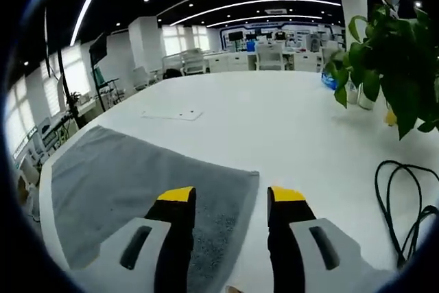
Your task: Fold the towel on the table until its edges align and the towel forms a compact rectangular stack.
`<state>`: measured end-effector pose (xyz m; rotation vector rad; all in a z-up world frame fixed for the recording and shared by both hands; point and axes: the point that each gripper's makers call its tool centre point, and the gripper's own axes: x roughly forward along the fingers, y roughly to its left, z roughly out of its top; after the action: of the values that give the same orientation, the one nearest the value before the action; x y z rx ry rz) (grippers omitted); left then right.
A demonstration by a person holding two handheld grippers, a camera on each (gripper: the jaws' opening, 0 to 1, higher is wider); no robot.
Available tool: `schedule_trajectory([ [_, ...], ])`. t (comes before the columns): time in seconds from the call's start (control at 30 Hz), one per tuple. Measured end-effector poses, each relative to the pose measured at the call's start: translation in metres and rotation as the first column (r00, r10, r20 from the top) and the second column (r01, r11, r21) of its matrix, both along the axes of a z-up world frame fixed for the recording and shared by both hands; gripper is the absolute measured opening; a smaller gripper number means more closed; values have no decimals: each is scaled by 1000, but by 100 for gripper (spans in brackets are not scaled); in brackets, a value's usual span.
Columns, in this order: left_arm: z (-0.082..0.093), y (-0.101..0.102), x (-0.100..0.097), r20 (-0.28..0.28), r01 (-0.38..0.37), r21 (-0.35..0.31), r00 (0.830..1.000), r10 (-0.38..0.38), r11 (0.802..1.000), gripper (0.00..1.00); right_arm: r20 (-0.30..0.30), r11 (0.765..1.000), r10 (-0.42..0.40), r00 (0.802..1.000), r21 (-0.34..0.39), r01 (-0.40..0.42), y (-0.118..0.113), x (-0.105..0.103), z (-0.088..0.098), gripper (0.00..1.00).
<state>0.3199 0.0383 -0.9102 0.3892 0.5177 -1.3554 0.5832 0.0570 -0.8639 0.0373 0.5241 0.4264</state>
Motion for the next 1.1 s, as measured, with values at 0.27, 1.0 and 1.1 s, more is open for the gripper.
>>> schedule_trajectory([
  [0.27, 0, 1, 5, 76, 33, 31, 996, -35, 999, 11, -20, 1000, 7, 1000, -14, -7, 3, 7, -15, 36],
  [1.0, -2, 6, -1, 85, 69, 85, 993, -76, 994, 4, -9, 992, 47, 999, -118, -48, -3, 32, -41, 22],
  [1.1, -2, 5, -2, 90, 73, 87, 993, -80, 994, 4, 7, 990, 64, 998, -125, -63, -1, 32, -40, 19],
])
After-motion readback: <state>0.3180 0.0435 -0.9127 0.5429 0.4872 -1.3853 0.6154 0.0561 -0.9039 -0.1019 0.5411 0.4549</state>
